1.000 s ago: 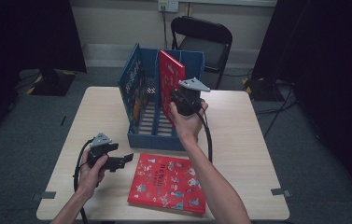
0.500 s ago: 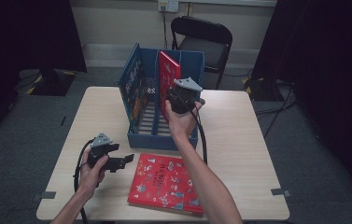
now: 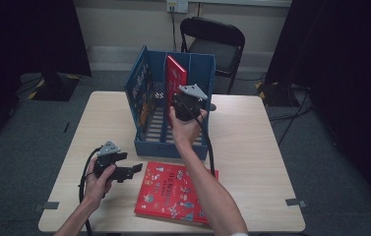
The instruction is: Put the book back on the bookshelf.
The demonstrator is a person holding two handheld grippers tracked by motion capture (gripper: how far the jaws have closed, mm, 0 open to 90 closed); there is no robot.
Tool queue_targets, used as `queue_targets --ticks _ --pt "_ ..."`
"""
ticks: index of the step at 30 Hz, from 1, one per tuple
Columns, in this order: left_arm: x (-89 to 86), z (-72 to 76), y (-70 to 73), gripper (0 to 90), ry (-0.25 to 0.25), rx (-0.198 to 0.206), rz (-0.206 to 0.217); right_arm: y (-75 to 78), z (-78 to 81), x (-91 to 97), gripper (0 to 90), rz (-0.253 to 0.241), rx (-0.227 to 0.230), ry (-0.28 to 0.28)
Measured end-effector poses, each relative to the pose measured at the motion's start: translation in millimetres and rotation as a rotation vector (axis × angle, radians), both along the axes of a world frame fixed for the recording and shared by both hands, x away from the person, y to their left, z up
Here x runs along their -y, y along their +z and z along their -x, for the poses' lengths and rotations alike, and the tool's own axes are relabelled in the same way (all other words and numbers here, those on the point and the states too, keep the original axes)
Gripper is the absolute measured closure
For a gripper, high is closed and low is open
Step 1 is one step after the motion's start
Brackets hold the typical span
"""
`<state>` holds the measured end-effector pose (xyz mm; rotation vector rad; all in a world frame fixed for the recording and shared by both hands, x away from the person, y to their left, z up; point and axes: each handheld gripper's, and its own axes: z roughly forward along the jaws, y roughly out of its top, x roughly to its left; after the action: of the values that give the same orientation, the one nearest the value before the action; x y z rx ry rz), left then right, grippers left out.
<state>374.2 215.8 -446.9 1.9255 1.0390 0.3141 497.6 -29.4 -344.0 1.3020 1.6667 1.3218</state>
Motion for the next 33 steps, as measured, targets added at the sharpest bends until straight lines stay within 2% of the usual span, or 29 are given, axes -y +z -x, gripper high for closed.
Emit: queue_targets --ticks 2,8,13,21,25,30,33 --pt "1.0 0.1 0.0 19.5 -0.006 -0.001 -0.002 -4.8 0.2 0.5 80.4 -0.014 0.008 0.004" --pt "1.7 0.0 -1.1 19.7 -0.004 -0.002 -0.005 -8.1 1.9 -0.3 80.3 -0.012 0.036 0.001" --pt "2.7 0.8 -0.4 19.7 -0.012 -0.002 -0.011 -12.0 -3.4 0.0 80.3 -0.016 0.024 -0.006" --pt "2.2 0.4 -1.3 19.7 -0.011 -0.002 -0.004 -32.7 -6.5 -1.7 80.3 -0.007 -0.012 -0.011" --pt "3.4 0.6 -1.2 19.7 -0.016 -0.003 -0.007 -36.5 -1.6 -1.6 80.1 0.011 -0.002 -0.004" --pt "5.0 0.8 -1.4 19.6 -0.019 -0.001 -0.008 -40.6 6.1 1.8 79.6 0.026 -0.015 0.019" --pt "4.7 0.7 -1.2 19.6 -0.014 0.0 -0.006 -42.5 13.4 5.2 78.9 0.028 -0.039 0.04"
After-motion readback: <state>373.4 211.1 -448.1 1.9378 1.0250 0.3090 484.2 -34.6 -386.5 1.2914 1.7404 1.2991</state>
